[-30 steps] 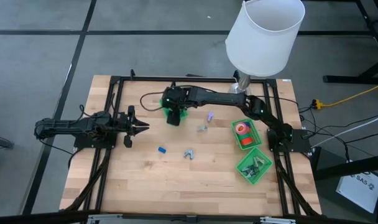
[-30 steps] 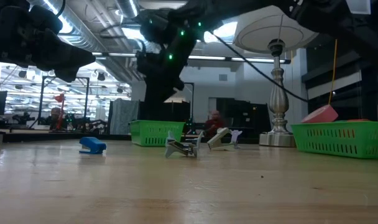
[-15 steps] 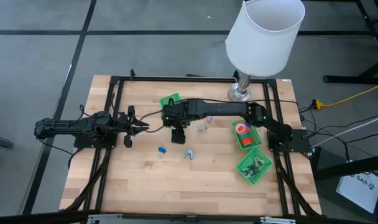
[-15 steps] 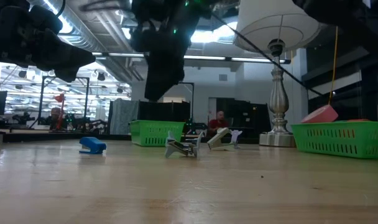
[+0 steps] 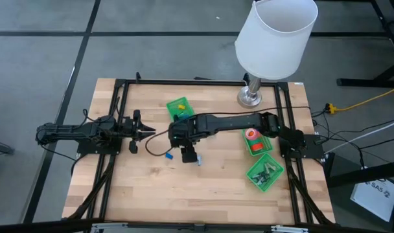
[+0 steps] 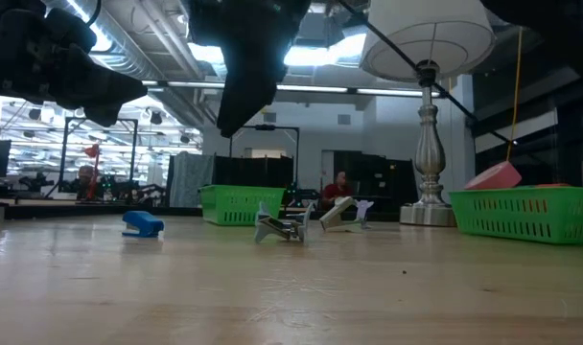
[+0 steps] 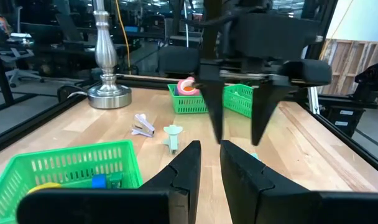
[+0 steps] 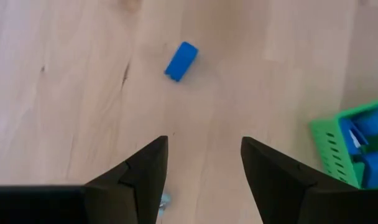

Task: Pick and place Stapler, Stapler remover, tape
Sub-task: Put the gray staple remover into the bottom left green bin

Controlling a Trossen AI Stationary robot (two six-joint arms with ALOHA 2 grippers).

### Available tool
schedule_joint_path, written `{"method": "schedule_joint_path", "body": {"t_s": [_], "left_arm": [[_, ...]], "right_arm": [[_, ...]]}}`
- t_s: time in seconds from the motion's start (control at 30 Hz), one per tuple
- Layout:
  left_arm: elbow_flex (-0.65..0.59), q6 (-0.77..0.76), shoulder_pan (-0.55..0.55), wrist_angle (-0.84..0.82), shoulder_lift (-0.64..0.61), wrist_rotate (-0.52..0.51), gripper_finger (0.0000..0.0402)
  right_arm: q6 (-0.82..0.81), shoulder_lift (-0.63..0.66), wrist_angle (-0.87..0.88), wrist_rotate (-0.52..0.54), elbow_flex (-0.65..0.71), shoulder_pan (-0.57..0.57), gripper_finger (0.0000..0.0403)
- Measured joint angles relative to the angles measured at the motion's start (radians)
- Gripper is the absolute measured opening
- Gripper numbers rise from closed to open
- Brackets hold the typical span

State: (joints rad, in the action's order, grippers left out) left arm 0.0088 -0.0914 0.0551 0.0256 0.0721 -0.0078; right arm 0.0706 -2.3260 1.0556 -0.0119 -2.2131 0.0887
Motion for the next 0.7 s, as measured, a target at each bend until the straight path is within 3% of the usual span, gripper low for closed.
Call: {"method": "schedule_joint_path", "body": {"t_s": [0.37, 0.7], "left_arm": [[0.000, 0.000, 0.000, 0.000, 0.000, 0.000, 0.0058], [0.000, 0.000, 0.000, -0.001, 0.000, 0.000, 0.0058]], "right_arm": [[0.072, 0.035, 0.088, 0.001, 0.024, 0.019, 0.0209], [0.064, 0.200, 0.065, 0.060, 0.251, 0.082, 0.0209]]}}
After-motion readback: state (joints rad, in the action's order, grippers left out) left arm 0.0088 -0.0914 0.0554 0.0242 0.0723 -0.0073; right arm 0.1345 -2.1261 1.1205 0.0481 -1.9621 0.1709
